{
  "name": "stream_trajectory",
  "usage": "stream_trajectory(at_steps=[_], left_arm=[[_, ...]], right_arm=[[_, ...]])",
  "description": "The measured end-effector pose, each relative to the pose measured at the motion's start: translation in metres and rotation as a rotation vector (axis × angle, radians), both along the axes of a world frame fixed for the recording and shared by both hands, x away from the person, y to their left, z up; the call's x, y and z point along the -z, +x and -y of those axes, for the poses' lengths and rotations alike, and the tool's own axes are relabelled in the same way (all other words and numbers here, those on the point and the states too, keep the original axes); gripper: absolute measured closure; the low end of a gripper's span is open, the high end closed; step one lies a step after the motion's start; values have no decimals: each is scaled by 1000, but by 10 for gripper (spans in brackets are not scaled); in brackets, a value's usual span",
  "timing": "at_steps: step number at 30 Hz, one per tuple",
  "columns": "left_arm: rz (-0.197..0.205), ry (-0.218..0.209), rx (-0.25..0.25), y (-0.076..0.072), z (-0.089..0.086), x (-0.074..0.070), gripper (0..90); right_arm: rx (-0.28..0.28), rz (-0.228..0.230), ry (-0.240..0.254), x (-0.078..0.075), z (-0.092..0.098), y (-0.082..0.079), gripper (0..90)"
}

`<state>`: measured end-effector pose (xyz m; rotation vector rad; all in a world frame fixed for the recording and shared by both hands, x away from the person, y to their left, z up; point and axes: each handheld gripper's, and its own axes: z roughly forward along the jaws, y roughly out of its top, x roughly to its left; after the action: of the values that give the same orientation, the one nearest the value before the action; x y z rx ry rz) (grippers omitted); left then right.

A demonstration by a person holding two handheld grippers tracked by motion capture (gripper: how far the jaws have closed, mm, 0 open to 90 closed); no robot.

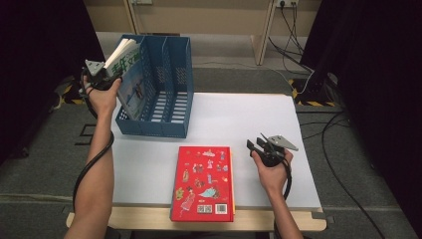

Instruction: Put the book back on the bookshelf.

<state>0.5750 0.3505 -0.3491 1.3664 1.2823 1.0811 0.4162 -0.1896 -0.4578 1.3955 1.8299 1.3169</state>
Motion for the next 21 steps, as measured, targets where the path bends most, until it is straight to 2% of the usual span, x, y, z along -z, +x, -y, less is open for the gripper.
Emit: stream_trajectory(at_steps=[4,9,14,16,17,21], left_arm=[[-25,-2,13,0,-2,0,600],[-30,-13,20,5,-1,-2,592],[-65,-4,19,14,-2,-7,628],[-84,-26,27,18,-2,-9,634],[-91,-19,27,20,-2,-9,635],[-99,-14,30,23,-2,-10,642]], right_arm=[[-4,2,-4,0,-1,0,554],[-3,-5,-2,1,0,0,554],[-1,-5,0,1,0,1,552],[-5,-12,-5,1,1,1,551],[-5,-14,-5,2,1,1,551],[-3,-15,-1,2,1,2,551]])
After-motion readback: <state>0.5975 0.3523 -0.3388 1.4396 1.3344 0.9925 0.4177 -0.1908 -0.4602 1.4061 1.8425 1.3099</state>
